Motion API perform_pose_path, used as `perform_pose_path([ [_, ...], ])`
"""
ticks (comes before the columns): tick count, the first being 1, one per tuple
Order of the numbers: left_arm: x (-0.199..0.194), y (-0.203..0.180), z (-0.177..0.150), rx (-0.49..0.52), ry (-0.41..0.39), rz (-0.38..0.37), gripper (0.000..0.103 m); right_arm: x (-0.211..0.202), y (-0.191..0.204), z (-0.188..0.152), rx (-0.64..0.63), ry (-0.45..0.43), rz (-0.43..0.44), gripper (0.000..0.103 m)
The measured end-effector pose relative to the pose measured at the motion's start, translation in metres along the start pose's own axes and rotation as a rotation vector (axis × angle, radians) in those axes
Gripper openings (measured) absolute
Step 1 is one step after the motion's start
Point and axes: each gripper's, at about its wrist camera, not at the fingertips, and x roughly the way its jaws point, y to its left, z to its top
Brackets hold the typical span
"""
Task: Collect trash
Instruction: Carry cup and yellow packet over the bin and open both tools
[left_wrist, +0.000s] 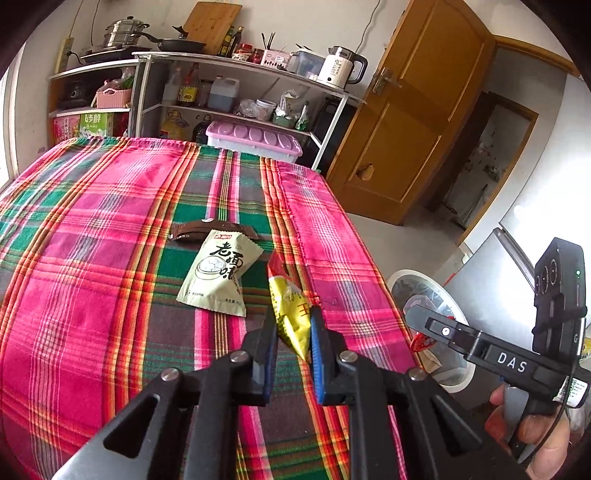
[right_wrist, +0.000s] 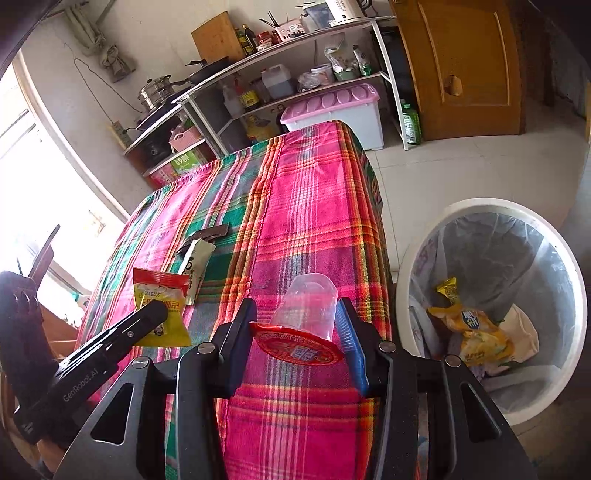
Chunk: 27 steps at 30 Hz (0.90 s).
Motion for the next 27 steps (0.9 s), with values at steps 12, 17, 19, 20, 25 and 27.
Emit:
perform_pose_path([
  [12,-0.012,-0.041,0.005,0.072,-0.004,-0.069,0.016,-0.041,-0.031,-0.009,0.051,-0.047,-0.042,0.045],
  [17,0.005,-0.070,0.007,0.111,0.027,-0.119,0.016,-0.054,-0.058,-0.011,0.088,-0.064,-0.076,0.045],
  [19,0.015,-0.082,0.007,0.126,0.046,-0.139,0.016,-0.058,-0.071,-0.011,0.107,-0.068,-0.093,0.045],
  [20,0.021,-0.088,0.006,0.135,0.055,-0.149,0.016,-0.059,-0.076,-0.011,0.117,-0.068,-0.100,0.045],
  [25,0.047,-0.116,0.006,0.175,0.098,-0.193,0.017,-0.060,-0.106,-0.013,0.169,-0.067,-0.141,0.045],
  [27,0.057,-0.126,0.006,0.188,0.114,-0.209,0.017,-0.060,-0.118,-0.014,0.187,-0.066,-0.150,0.045],
])
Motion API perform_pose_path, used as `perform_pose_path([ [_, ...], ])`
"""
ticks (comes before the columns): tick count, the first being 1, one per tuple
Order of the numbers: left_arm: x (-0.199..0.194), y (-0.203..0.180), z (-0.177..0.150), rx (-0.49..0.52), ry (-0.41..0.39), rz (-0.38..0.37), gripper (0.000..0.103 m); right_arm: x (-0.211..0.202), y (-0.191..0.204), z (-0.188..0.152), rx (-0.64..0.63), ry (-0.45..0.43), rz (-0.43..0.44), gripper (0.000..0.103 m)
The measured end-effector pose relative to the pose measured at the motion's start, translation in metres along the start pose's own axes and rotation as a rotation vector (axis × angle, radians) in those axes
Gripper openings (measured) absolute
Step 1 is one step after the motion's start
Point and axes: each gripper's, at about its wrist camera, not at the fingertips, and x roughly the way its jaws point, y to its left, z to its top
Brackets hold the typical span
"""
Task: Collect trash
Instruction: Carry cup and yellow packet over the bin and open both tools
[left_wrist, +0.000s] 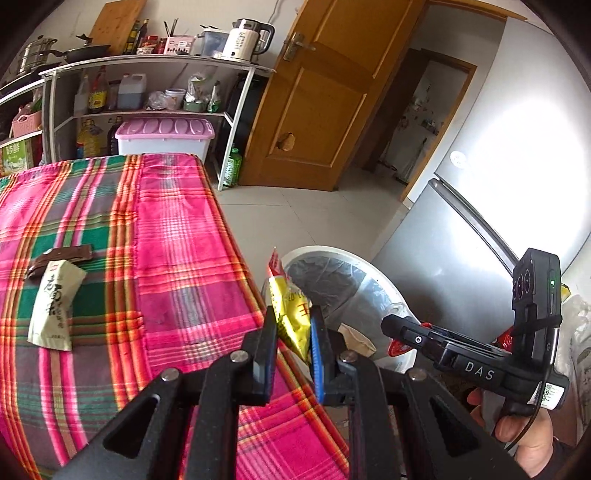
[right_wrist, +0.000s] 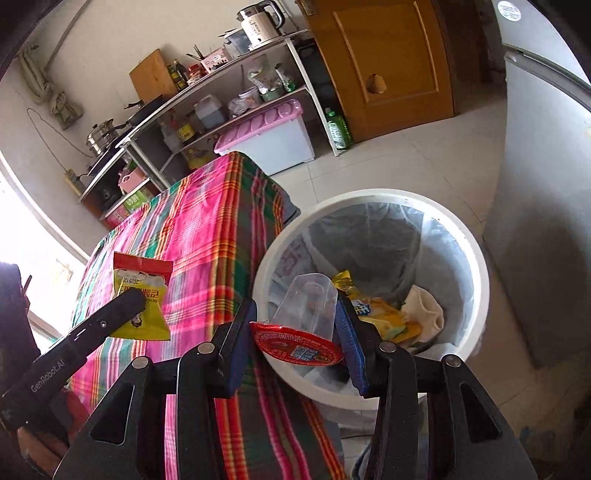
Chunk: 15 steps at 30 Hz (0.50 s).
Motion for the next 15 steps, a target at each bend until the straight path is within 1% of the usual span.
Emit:
perform_pose_path([
  [6,0.035,-0.017,0.007,0.026,0.049,-0.036,0.017,0.010,-0.026,0.005,0.044,0.008,-0.031,0.045],
  [11,0.064,-0.025,0.012,0.041,0.087,-0.046,0.017,0.016,-0.043,0.007,0.084,0.010,-0.039,0.046],
  [15,0.078,-0.025,0.012,0.027,0.111,-0.049,0.020,0.022,-0.051,0.009,0.106,0.012,-0.048,0.046],
])
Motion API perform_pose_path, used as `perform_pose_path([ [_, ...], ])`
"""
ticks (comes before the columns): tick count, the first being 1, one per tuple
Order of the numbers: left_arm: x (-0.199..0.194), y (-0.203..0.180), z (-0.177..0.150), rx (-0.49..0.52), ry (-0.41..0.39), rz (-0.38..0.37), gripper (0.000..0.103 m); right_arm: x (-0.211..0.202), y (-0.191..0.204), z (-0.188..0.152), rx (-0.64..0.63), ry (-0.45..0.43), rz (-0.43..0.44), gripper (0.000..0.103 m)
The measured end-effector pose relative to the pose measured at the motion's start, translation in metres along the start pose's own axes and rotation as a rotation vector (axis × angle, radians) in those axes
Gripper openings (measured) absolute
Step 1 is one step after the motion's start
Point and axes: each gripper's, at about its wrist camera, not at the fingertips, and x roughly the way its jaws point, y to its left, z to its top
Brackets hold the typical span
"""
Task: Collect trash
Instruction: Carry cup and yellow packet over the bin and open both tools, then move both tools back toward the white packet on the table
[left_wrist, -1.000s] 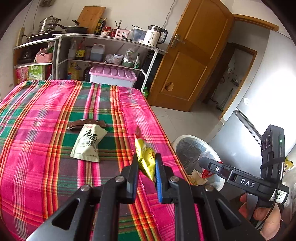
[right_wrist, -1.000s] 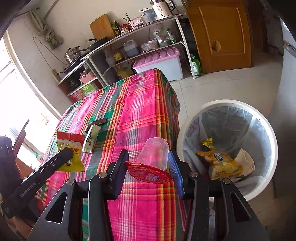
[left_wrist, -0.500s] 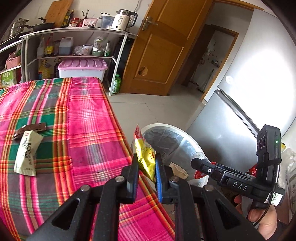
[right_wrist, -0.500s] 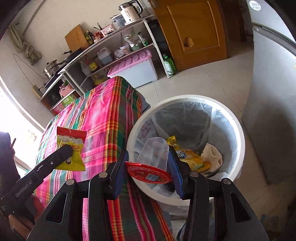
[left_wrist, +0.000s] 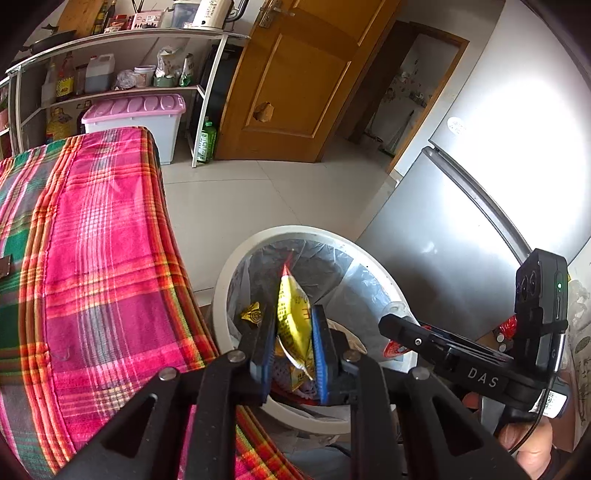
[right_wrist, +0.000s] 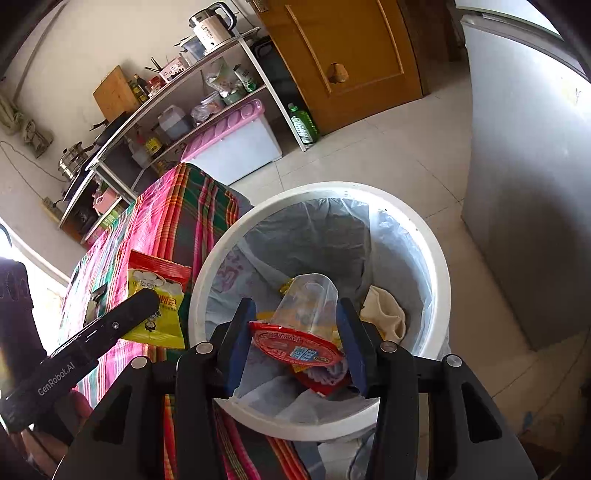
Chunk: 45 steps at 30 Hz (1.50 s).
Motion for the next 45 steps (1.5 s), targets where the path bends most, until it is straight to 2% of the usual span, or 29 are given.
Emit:
perform_pose_path([
  [6,0.006,0.003,0.000,-0.009,0.009,-0.002,0.023,0.003,-0.002,-0.002,0.003,-0.003,-0.002,0.050],
  [12,-0.014,0.007,-0.005,-0.008,-0.031,0.021,0.023,-0.004,0.008,-0.002,-0.014,-0.026,0.018,0.050],
  [23,-0.095,0.020,-0.024,-0.019,-0.150,0.144,0.023,-0.041,0.069,-0.019,-0.114,-0.058,0.104,0.050],
  [35,-0.179,0.055,-0.070,-0.096,-0.239,0.265,0.023,-0.064,0.145,-0.059,-0.277,-0.055,0.175,0.050],
  [45,-0.214,0.081,-0.097,-0.163,-0.270,0.343,0.023,-0.066,0.182,-0.078,-0.367,-0.059,0.217,0.053],
])
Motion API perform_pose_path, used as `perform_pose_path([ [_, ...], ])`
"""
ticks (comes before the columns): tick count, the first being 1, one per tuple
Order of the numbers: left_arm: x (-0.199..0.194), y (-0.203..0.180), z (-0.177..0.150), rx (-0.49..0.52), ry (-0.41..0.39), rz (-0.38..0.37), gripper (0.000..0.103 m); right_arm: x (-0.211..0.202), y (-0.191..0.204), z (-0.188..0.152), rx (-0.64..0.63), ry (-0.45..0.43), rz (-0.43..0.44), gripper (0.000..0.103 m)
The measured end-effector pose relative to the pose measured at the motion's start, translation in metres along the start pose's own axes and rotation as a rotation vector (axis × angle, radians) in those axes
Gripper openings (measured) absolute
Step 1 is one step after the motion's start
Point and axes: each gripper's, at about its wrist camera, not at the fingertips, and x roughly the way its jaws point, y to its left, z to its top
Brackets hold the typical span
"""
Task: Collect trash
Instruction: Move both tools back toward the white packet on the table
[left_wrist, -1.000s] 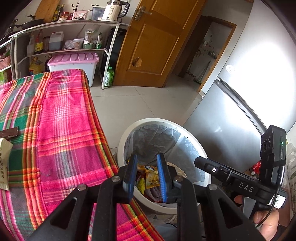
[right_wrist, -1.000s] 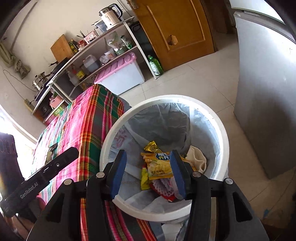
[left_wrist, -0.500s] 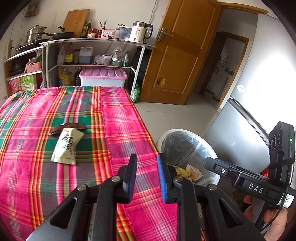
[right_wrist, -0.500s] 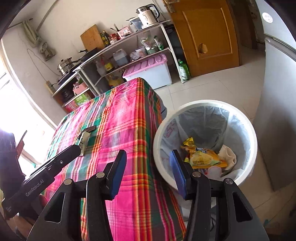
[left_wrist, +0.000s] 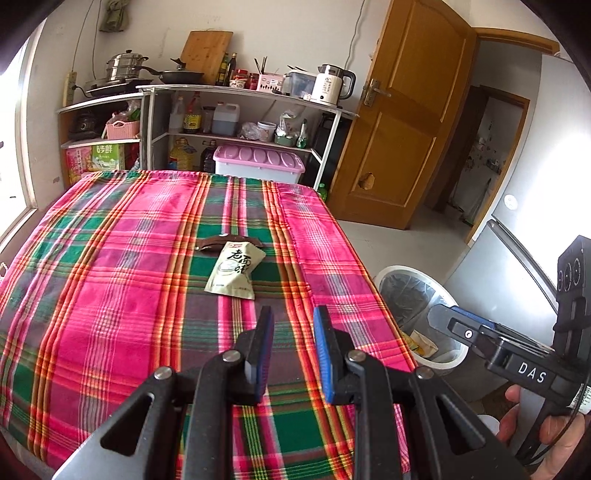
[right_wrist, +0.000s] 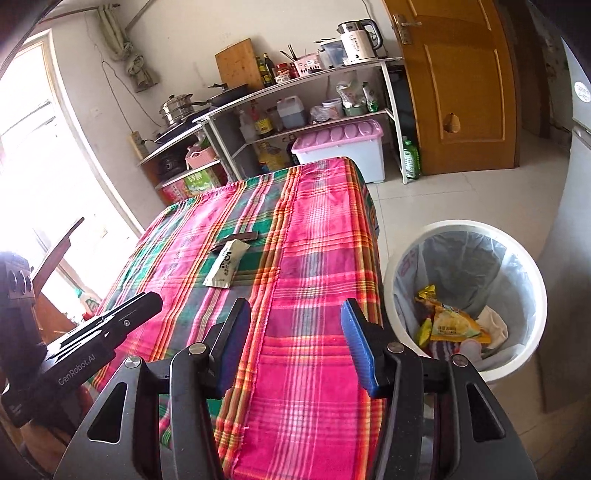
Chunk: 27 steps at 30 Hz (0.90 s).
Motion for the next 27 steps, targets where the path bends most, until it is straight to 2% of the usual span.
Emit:
perform_pose_path([
  [11,0.001,0.039,-0.002,-0.071,0.003,0.039,0.023,0.023,0.018,-0.001,-0.042,0.049,0.015,0.055],
  [14,0.008,0.046,0.002,-0.076,0.002,0.048,0.028,0.032,0.021,0.004,-0.056,0.054,0.014,0.055],
  [16,0.013,0.050,0.006,-0.081,-0.001,0.049,0.040,0.037,0.023,0.007,-0.064,0.055,0.012,0.055],
  [18,0.018,0.054,0.010,-0.088,-0.007,0.049,0.046,0.042,0.024,0.011,-0.071,0.054,0.007,0.055],
  [27,0.066,0.057,0.025,-0.066,0.034,0.036,0.047,0.068,0.024,0.027,-0.086,0.058,-0.005,0.055],
])
